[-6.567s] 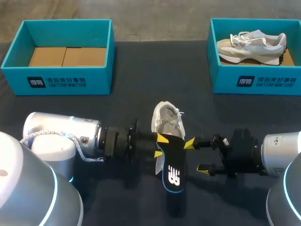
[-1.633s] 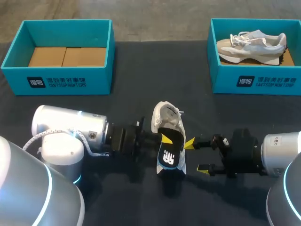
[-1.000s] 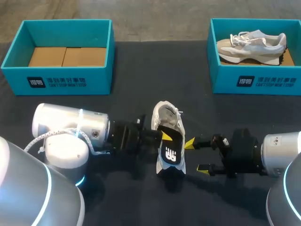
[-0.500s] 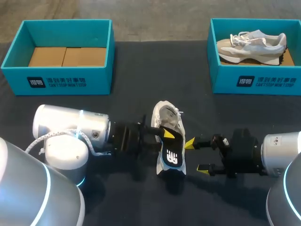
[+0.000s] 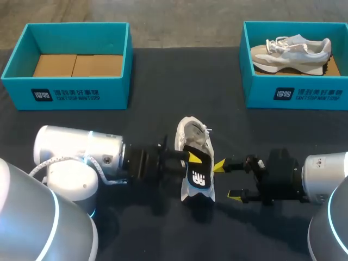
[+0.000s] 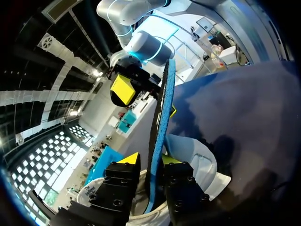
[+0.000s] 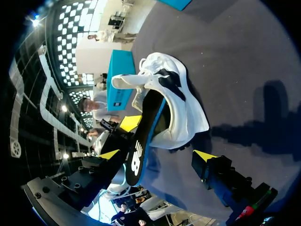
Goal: Take the shoe out of the shoebox, open the shoe tongue, remove and reinsert the insole, then place the shoe into the shoebox
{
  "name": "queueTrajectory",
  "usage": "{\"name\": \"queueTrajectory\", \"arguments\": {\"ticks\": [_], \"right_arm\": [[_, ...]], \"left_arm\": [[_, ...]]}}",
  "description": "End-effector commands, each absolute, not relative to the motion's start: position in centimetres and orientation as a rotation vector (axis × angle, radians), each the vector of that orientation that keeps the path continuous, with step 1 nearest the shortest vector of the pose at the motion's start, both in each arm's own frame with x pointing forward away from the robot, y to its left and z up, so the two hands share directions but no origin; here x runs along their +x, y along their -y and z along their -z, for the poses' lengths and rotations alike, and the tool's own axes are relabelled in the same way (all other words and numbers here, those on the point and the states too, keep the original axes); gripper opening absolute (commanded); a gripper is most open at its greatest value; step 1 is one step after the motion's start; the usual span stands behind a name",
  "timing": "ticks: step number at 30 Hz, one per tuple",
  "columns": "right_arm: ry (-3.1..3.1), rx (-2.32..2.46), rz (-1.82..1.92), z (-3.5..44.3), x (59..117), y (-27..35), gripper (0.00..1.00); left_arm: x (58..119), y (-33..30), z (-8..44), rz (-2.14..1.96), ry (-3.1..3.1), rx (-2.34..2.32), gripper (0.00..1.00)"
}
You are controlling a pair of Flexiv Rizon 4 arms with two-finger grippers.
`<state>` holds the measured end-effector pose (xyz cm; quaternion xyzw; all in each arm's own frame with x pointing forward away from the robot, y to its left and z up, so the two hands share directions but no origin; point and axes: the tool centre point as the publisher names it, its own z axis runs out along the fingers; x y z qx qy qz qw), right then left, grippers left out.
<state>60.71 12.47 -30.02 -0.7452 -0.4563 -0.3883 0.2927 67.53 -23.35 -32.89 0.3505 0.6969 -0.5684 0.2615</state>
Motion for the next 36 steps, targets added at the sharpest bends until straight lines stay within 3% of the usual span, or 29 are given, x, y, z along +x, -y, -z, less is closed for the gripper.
{"name": "queueTrajectory", "arguments": {"ticks": [1, 3, 5, 6, 36], "right_arm": [[1.218, -1.994, 1.028, 29.9, 60.7, -12.7, 1.00], [1.218, -1.994, 1.028, 29.9, 60.7, -12.7, 1.00], [1.218, -1.994, 1.028, 29.9, 60.7, -12.7, 1.00], [1.218, -1.994, 1.028, 29.9, 60.7, -12.7, 1.00], [1.218, -1.994, 1.028, 29.9, 60.7, -12.7, 1.00]], "left_arm": [[66.7, 23.2, 32.8, 1.542, -1.871, 0.933, 0.25], [66.5, 23.3, 32.8, 1.546, -1.869, 0.933, 0.21], [66.4, 23.4, 32.9, 1.551, -1.867, 0.932, 0.01], [66.3, 23.4, 32.9, 1.553, -1.866, 0.931, 0.00], [69.6, 23.3, 34.5, 1.582, -1.798, 0.871, 0.00]]}}
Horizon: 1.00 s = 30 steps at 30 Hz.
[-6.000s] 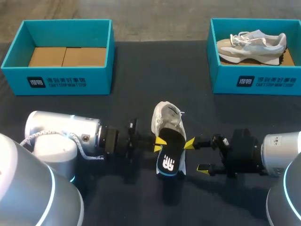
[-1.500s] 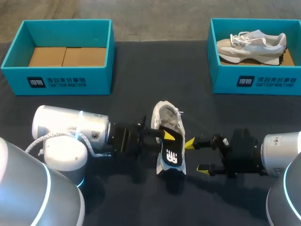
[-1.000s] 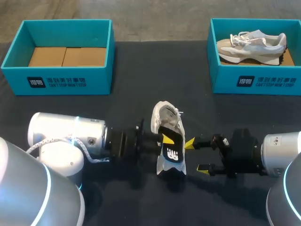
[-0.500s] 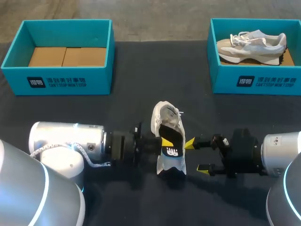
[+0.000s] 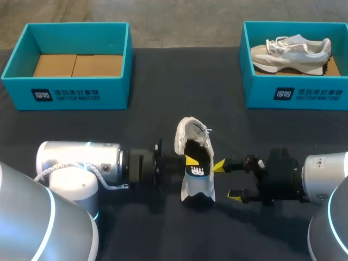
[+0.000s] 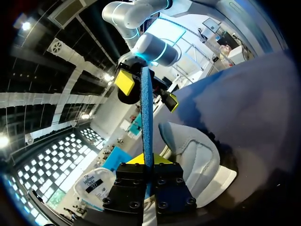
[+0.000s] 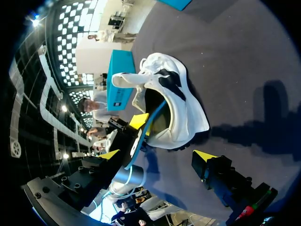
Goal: Take the shoe out of the shoebox, open the shoe tongue, remove and reinsert the insole, then place the shoe into the shoebox
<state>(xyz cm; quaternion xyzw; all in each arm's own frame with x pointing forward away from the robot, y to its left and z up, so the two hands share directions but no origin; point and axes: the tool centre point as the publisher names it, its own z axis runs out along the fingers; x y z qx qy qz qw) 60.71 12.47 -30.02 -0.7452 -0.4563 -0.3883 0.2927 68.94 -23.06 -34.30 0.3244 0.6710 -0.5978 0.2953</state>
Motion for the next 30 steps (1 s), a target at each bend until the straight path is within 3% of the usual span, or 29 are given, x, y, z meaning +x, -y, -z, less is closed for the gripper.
{"name": "queueTrajectory", "arguments": {"ticks": [1, 13, 16, 17, 30], "right_arm": [[1.218, -1.994, 1.028, 29.9, 60.7, -12.7, 1.00], [1.218, -1.994, 1.028, 29.9, 60.7, -12.7, 1.00], [1.218, -1.994, 1.028, 29.9, 60.7, -12.7, 1.00], [1.218, -1.994, 1.028, 29.9, 60.7, -12.7, 1.00], [1.218, -1.994, 1.028, 29.9, 60.7, -12.7, 1.00]], "left_arm": [[69.8, 23.3, 34.6, 1.580, -1.801, 0.869, 0.00], [70.1, 23.0, 35.0, 1.574, -1.820, 0.863, 0.00], [69.6, 23.1, 34.7, 1.583, -1.809, 0.873, 0.25], [69.4, 23.1, 34.6, 1.584, -1.805, 0.876, 0.28], [67.9, 23.3, 32.6, 1.614, -1.749, 0.915, 0.28]]}}
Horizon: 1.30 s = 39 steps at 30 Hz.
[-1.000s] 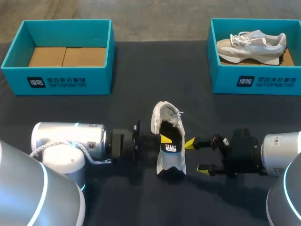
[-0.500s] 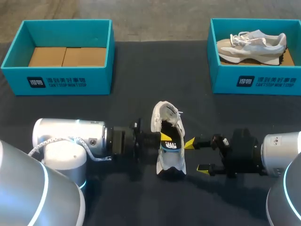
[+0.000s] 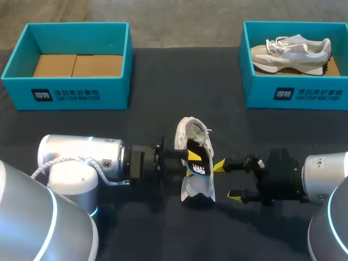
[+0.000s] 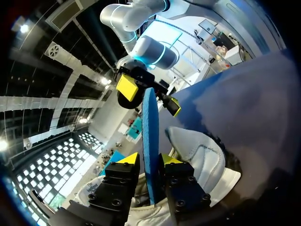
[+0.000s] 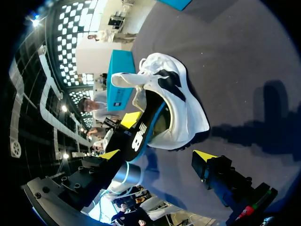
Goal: Take the shoe out of the shoebox, open the shoe tongue, remove and reinsert the insole, then place the shoe into the shoebox
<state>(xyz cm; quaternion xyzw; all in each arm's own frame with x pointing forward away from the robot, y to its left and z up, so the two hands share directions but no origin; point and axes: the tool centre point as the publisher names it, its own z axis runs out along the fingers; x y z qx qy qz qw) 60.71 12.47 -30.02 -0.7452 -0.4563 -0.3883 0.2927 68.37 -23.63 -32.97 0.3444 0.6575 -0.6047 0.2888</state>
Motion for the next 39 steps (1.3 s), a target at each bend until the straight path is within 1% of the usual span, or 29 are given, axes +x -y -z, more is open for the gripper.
{"name": "queueTrajectory", "arguments": {"ticks": [1, 4, 6, 7, 8, 9, 22, 39], "right_arm": [[1.218, -1.994, 1.028, 29.9, 60.7, -12.7, 1.00], [1.218, -1.994, 1.028, 29.9, 60.7, -12.7, 1.00], [1.218, -1.994, 1.028, 29.9, 60.7, -12.7, 1.00], [1.218, -1.994, 1.028, 29.9, 60.7, -12.7, 1.00], [1.218, -1.994, 1.028, 29.9, 60.7, -12.7, 1.00], [1.218, -1.994, 1.028, 29.9, 60.7, -12.7, 1.00], [1.218, -1.994, 1.028, 29.9, 60.7, -12.7, 1.00], [1.218, -1.994, 1.028, 29.9, 60.7, -12.7, 1.00]], "left_arm": [[67.9, 23.3, 32.6, 1.616, -1.746, 0.916, 0.28], [67.6, 23.3, 32.4, 1.622, -1.739, 0.922, 0.28], [67.4, 23.3, 32.5, 1.626, -1.738, 0.928, 0.30], [67.3, 23.3, 32.5, 1.627, -1.738, 0.931, 0.29], [67.1, 23.3, 32.6, 1.630, -1.737, 0.934, 0.16], [67.1, 23.3, 32.6, 1.631, -1.738, 0.937, 0.00], [67.2, 23.5, 33.6, 1.613, -1.695, 1.013, 0.00], [69.8, 23.8, 35.4, 1.551, -1.708, 1.040, 0.00]]}}
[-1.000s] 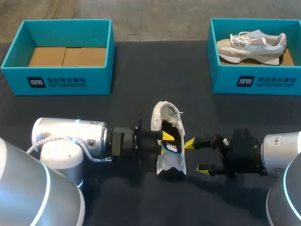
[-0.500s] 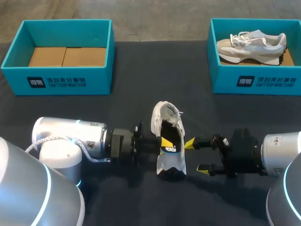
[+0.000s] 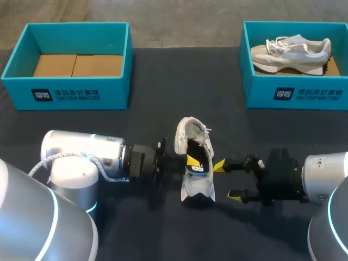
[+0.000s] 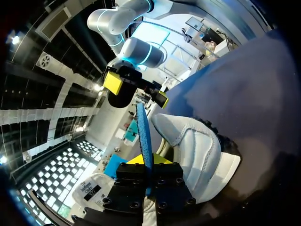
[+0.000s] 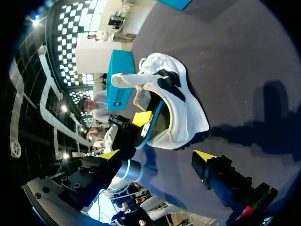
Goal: Take the shoe out of the shoebox, open the shoe tongue, remove and reinsert the insole, then place the shoe into the shoebox
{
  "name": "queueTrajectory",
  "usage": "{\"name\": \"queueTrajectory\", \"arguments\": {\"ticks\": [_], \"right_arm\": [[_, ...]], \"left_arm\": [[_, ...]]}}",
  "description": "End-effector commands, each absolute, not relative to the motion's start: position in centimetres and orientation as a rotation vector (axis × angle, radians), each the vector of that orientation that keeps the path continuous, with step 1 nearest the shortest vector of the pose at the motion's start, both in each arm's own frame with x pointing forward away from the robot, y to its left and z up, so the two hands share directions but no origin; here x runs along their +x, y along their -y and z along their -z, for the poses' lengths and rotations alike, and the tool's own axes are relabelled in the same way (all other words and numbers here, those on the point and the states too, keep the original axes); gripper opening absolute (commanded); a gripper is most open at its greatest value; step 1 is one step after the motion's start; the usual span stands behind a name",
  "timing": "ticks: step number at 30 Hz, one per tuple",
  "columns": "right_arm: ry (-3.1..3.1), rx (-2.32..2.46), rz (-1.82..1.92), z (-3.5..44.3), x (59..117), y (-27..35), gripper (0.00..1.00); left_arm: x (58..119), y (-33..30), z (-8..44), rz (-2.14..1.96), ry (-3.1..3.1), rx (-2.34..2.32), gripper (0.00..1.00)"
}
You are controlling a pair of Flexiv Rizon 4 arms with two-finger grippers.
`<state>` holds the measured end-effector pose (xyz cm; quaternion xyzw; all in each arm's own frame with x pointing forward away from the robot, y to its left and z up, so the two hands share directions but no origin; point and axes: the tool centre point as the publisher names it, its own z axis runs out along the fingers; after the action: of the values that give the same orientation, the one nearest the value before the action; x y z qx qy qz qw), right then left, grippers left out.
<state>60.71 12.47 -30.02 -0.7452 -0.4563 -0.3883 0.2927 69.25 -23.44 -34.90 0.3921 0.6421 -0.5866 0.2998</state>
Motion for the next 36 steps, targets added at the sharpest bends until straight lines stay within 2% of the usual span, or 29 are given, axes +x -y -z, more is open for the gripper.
{"name": "queueTrajectory", "arguments": {"ticks": [1, 9, 10, 11, 12, 20, 22, 24, 30, 32, 33, 34, 36], "right_arm": [[1.218, -1.994, 1.028, 29.9, 60.7, -12.7, 1.00], [1.218, -1.994, 1.028, 29.9, 60.7, -12.7, 1.00], [1.218, -1.994, 1.028, 29.9, 60.7, -12.7, 1.00], [1.218, -1.994, 1.028, 29.9, 60.7, -12.7, 1.00], [1.218, -1.994, 1.028, 29.9, 60.7, -12.7, 1.00], [1.218, -1.994, 1.028, 29.9, 60.7, -12.7, 1.00], [1.218, -1.994, 1.028, 29.9, 60.7, -12.7, 1.00], [1.218, -1.994, 1.028, 29.9, 60.7, -12.7, 1.00], [1.218, -1.994, 1.028, 29.9, 60.7, -12.7, 1.00], [1.218, -1.994, 1.028, 29.9, 60.7, -12.7, 1.00], [1.218, -1.994, 1.028, 29.9, 60.7, -12.7, 1.00], [1.218, -1.994, 1.028, 29.9, 60.7, -12.7, 1.00], [1.218, -1.994, 1.028, 29.9, 60.7, -12.7, 1.00]], "left_arm": [[69.8, 23.8, 35.5, 1.549, -1.710, 1.039, 0.00], [69.9, 23.6, 35.5, 1.551, -1.711, 1.033, 0.00], [69.8, 23.6, 35.4, 1.555, -1.709, 1.033, 0.05], [69.6, 23.5, 35.2, 1.558, -1.706, 1.034, 0.36], [69.5, 23.5, 35.1, 1.561, -1.702, 1.034, 0.38], [68.6, 22.9, 34.0, 1.579, -1.672, 1.011, 0.36], [68.3, 22.9, 33.6, 1.590, -1.660, 1.013, 0.34], [68.0, 22.9, 33.3, 1.594, -1.655, 1.017, 0.27], [67.9, 22.8, 33.0, 1.601, -1.645, 1.020, 0.27], [67.9, 22.8, 33.0, 1.602, -1.645, 1.022, 0.23], [67.8, 22.8, 33.0, 1.601, -1.645, 1.024, 0.15], [67.8, 22.9, 33.0, 1.601, -1.645, 1.026, 0.00], [67.7, 22.9, 33.0, 1.601, -1.645, 1.034, 0.00]]}}
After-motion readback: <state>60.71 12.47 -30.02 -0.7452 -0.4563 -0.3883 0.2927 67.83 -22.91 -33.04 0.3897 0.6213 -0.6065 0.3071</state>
